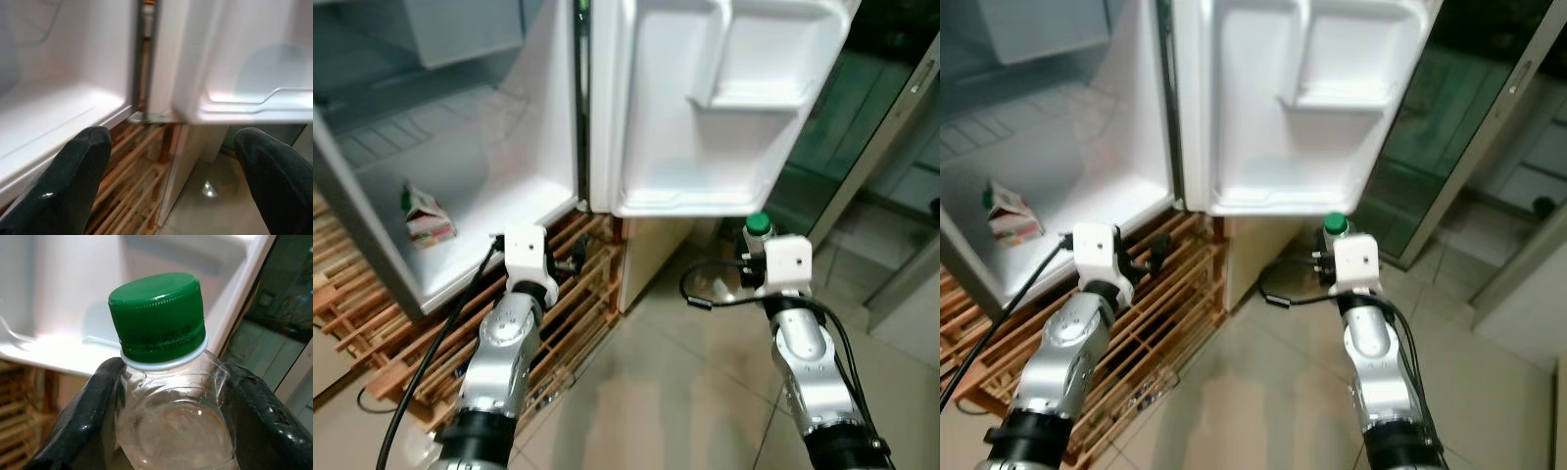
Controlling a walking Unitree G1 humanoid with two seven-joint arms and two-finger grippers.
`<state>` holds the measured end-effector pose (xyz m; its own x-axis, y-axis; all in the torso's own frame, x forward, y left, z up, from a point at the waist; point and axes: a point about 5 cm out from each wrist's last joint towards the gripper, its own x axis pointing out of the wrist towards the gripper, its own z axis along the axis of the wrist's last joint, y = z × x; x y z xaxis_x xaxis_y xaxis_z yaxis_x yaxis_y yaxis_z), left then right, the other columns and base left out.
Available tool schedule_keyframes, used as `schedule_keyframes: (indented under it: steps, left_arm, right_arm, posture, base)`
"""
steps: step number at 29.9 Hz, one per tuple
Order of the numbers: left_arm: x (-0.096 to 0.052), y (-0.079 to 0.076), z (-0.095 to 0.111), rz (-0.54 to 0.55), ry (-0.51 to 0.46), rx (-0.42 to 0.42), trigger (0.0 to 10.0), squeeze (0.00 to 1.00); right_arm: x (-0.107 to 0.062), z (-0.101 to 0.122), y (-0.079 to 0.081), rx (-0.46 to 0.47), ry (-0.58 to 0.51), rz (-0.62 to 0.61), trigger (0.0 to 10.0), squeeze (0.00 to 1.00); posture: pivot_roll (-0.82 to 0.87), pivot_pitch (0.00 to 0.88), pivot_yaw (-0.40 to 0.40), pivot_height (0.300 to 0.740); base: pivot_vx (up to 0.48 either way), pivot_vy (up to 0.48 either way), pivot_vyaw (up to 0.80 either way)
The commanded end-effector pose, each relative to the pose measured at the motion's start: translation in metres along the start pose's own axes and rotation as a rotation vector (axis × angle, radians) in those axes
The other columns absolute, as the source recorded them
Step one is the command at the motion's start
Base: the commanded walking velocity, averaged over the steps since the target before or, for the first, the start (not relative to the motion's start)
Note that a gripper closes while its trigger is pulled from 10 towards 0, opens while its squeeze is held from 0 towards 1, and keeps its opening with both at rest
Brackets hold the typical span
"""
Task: Restocking fridge
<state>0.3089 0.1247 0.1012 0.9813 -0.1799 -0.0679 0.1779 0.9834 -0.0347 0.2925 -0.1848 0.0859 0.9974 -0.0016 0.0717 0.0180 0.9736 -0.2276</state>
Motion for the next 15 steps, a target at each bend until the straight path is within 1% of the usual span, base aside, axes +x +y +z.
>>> schedule_keyframes:
  steps: [1,2,4,5,6,7,8,9,10,15]
  left_arm:
    - [0.001,0.006,0.008,0.015,-0.034,0.056,10.0,0.0]
    - [0.001,0.002,0.013,-0.012,-0.061,0.06,10.0,0.0]
    - [0.0,-0.002,0.021,-0.047,-0.097,0.029,10.0,0.0]
    - [0.0,-0.004,0.024,-0.06,-0.112,0.014,10.0,0.0]
    - [0.0,-0.006,0.028,-0.075,-0.13,0.031,10.0,0.0]
    - [0.0,-0.006,0.028,-0.075,-0.13,0.031,10.0,0.0]
    - [0.0,-0.01,0.035,-0.086,-0.164,0.055,10.0,0.0]
    - [0.0,-0.011,0.037,-0.085,-0.173,0.06,10.0,0.0]
    - [0.001,-0.011,0.039,-0.082,-0.179,0.059,10.0,0.0]
    - [0.001,-0.012,0.043,-0.08,-0.193,0.05,10.0,0.0]
  right_arm:
    - [0.006,0.014,0.004,0.004,-0.068,0.01,0.0,0.0]
    - [0.006,0.014,0.005,0.003,-0.069,0.012,0.0,0.0]
    - [0.007,0.014,0.007,0.016,-0.072,0.018,0.0,0.0]
    - [0.007,0.015,0.008,0.021,-0.074,0.022,0.0,0.0]
    - [0.008,0.015,0.009,0.02,-0.075,0.029,0.0,0.0]
    - [0.008,0.015,0.009,0.02,-0.075,0.029,0.0,0.0]
    - [0.009,0.018,0.013,0.022,-0.085,0.049,2.0,0.0]
    - [0.01,0.02,0.013,0.019,-0.09,0.048,9.3,0.0]
    - [0.011,0.022,0.014,0.023,-0.096,0.044,10.0,0.0]
    - [0.016,0.031,0.016,0.035,-0.126,0.057,10.0,0.0]
  posture:
    - [-0.09,0.0,-0.031,0.74]
    - [-0.09,0.0,-0.029,0.74]
    - [-0.09,0.0,-0.024,0.74]
    - [-0.09,0.0,-0.023,0.74]
    - [-0.09,0.0,-0.022,0.74]
    - [-0.09,0.0,-0.022,0.74]
    - [-0.09,0.0,-0.02,0.74]
    - [-0.09,0.0,-0.019,0.74]
    - [-0.09,0.0,-0.018,0.74]
    - [-0.09,0.0,-0.016,0.74]
  base:
    - [0.0,0.0,0.6]
    - [0.0,0.0,0.6]
    - [0.0,0.0,0.5]
    - [0.0,0.0,0.0]
    - [0.0,0.0,0.0]
    - [0.0,0.0,0.0]
    - [0.469,0.0,0.0]
    - [0.48,0.0,0.0]
    - [0.48,0.0,0.0]
    - [0.48,0.0,0.0]
